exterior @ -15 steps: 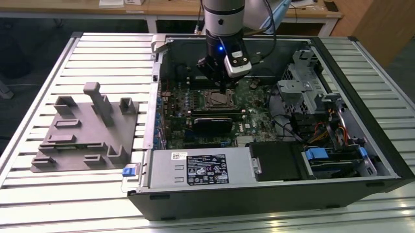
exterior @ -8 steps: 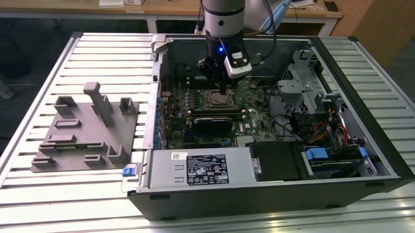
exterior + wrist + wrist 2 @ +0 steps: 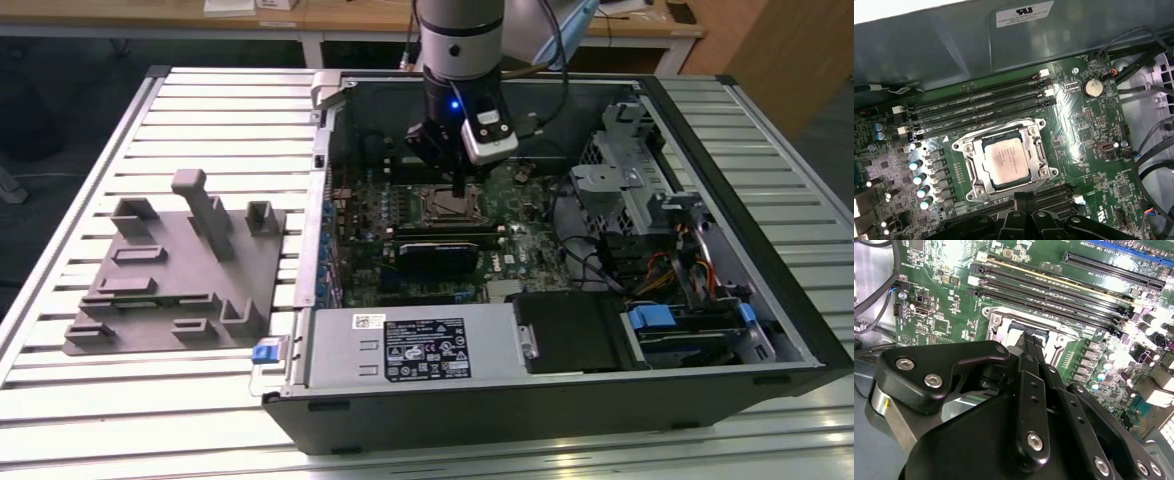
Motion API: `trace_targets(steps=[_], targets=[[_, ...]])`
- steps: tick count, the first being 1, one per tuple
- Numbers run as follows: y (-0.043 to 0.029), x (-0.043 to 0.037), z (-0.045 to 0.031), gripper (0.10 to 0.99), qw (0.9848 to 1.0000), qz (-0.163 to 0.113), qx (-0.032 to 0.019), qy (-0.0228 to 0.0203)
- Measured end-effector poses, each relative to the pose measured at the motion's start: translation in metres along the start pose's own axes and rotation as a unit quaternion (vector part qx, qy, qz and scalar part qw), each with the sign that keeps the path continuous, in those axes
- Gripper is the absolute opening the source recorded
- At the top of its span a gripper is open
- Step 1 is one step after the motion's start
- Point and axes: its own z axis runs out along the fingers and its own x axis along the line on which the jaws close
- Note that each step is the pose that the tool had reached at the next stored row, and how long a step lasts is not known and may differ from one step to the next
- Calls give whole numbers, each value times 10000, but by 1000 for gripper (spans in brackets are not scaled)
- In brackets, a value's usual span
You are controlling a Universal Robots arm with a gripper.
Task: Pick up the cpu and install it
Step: 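Install the second cpu locking lever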
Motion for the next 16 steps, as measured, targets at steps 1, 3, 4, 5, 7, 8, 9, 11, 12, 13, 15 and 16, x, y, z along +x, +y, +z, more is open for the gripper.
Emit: trace_targets(steps=[1, 3, 4, 5, 7, 8, 9, 11, 12, 13, 15, 16], targets=[[-2, -1, 3, 106, 10000, 0, 0, 0], [-11, -3, 6, 106, 10000, 0, 0, 0], [-18, -4, 8, 106, 10000, 0, 0, 0], [-26, -6, 10, 106, 10000, 0, 0, 0], [-43, -10, 14, 106, 10000, 0, 0, 0], [-50, -11, 16, 106, 10000, 0, -1, 0], [-57, -11, 19, 106, 10000, 0, 0, 0], [-71, -8, 27, 106, 10000, 1, 0, 0], [-77, -6, 31, 106, 10000, 1, 0, 0], [-85, -6, 36, 106, 10000, 0, 0, 0], [-104, -6, 47, 106, 10000, -1, -1, 0], [-112, -7, 50, 106, 10000, -1, -1, 0]])
